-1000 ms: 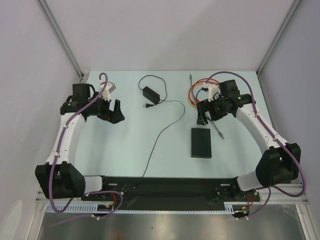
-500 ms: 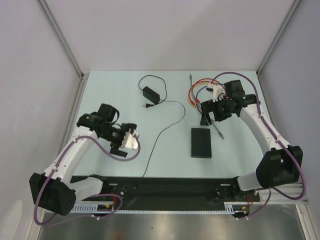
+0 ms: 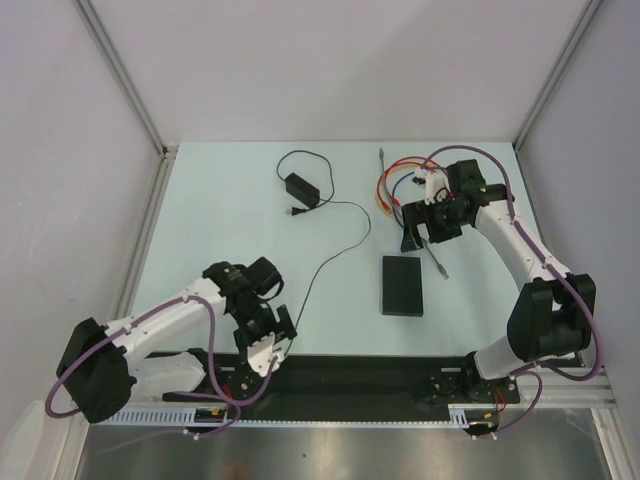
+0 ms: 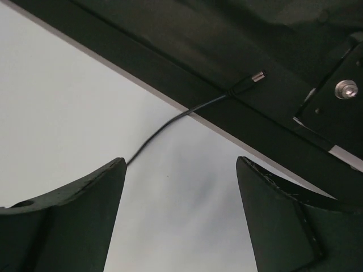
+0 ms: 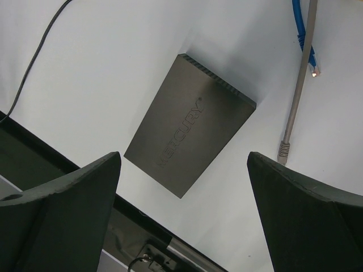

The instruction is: Insert the plug into the switch port

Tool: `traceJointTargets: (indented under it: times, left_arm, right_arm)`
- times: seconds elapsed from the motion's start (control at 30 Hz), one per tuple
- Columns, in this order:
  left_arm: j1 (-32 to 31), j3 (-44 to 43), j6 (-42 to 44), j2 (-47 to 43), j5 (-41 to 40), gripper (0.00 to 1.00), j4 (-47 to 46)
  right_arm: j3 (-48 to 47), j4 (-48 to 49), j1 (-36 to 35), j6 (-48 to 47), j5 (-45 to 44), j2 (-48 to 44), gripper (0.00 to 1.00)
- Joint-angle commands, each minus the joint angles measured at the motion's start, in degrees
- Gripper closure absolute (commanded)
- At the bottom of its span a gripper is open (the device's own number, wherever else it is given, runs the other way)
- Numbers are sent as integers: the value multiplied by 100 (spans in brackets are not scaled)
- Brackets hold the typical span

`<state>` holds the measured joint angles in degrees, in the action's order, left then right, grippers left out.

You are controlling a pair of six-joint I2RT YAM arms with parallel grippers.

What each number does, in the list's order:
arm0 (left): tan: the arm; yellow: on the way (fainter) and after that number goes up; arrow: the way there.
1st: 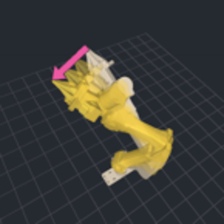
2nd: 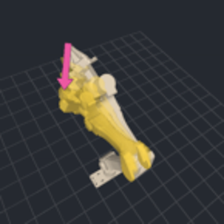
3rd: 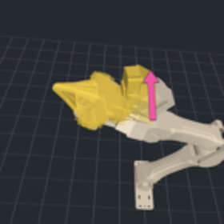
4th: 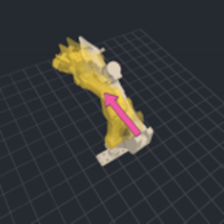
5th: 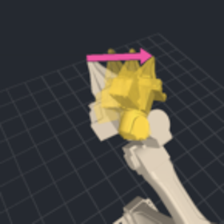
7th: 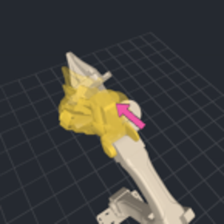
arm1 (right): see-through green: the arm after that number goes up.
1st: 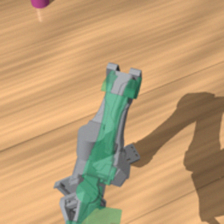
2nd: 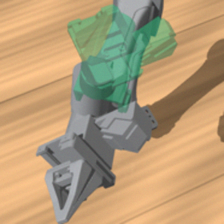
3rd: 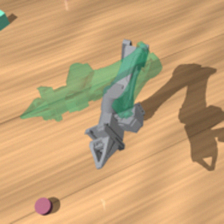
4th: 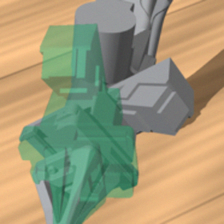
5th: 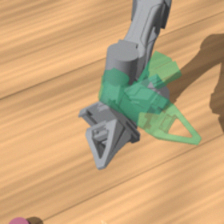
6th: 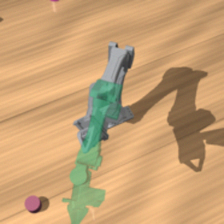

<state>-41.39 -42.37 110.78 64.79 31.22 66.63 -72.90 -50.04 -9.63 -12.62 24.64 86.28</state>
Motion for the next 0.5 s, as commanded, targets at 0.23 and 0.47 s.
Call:
traceJointTargets:
  times: [0.23,0.47]
  left_arm:
    - [-730,-464,1077,1350,51,17,-880]
    - [-757,-1000,831,2221,-248,28,-950]
  right_arm:
    - [-189,-111,49,-56,93,-23,0]
    - [-101,-260,207,-188,102,-129,0]
